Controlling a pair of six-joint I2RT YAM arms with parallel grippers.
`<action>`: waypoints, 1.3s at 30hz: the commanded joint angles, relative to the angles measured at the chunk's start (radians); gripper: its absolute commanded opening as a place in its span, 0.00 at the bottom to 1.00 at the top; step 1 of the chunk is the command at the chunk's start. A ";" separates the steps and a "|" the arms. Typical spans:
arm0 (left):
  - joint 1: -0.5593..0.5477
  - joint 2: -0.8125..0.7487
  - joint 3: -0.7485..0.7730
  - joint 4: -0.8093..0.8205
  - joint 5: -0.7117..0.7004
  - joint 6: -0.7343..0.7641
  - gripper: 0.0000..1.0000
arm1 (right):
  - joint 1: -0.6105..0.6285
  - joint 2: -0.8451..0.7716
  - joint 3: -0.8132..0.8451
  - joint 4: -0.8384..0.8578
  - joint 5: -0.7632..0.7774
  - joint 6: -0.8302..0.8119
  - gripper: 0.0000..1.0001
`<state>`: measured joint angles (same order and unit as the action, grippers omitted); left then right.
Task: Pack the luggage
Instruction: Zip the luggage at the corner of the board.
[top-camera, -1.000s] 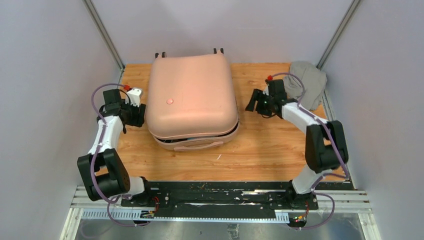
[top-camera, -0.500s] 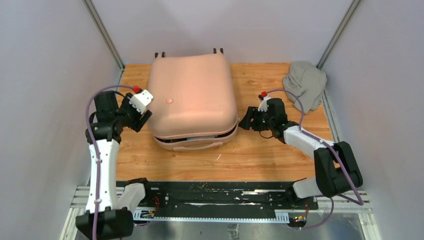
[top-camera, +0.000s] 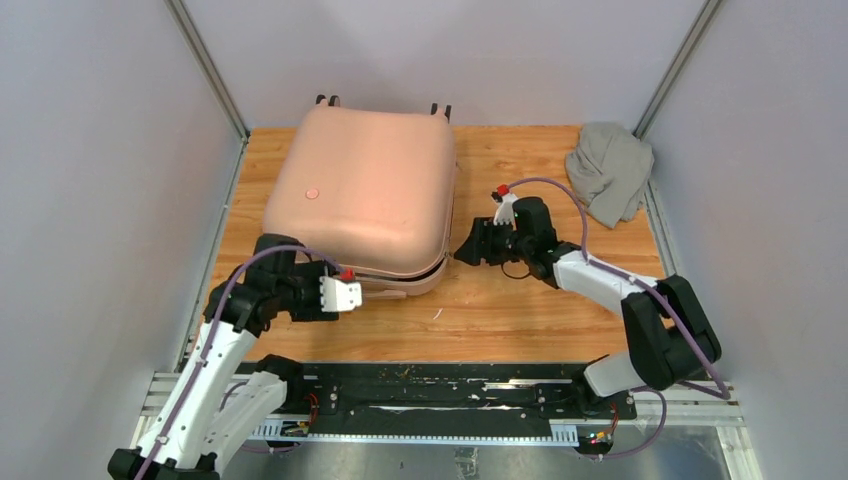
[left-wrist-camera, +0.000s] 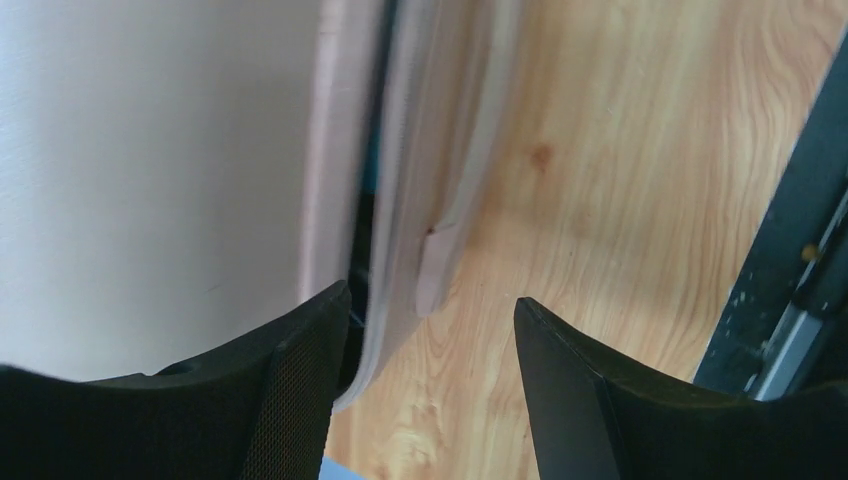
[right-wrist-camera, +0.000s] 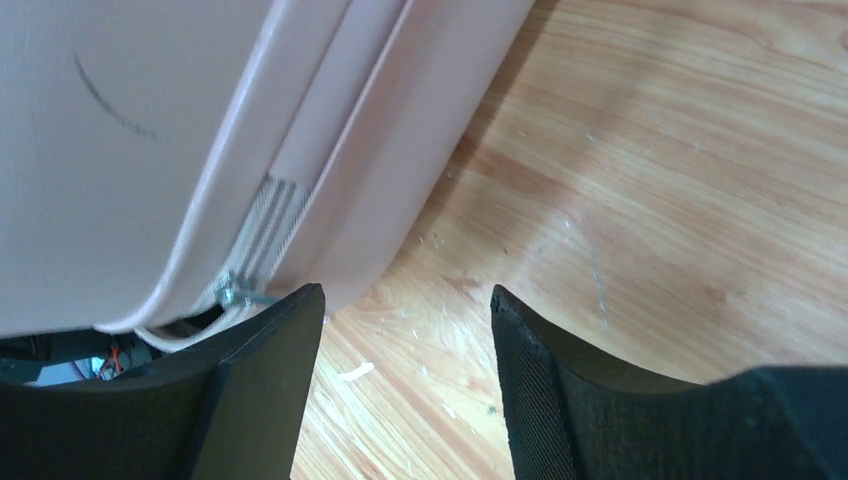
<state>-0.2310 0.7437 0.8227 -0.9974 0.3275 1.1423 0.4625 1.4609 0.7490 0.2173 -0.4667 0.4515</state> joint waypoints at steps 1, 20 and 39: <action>-0.105 -0.079 -0.103 -0.031 -0.082 0.273 0.67 | -0.031 -0.092 -0.092 -0.005 -0.024 -0.083 0.65; -0.192 -0.072 -0.472 0.539 -0.142 0.629 0.62 | -0.032 -0.142 -0.250 0.392 -0.273 -0.173 0.69; -0.192 0.079 -0.441 0.777 -0.271 0.389 0.28 | -0.102 0.041 -0.128 0.492 -0.459 -0.286 0.72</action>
<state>-0.4278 0.8433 0.3473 -0.4576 0.1104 1.5166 0.3817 1.4708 0.5674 0.6453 -0.8589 0.2050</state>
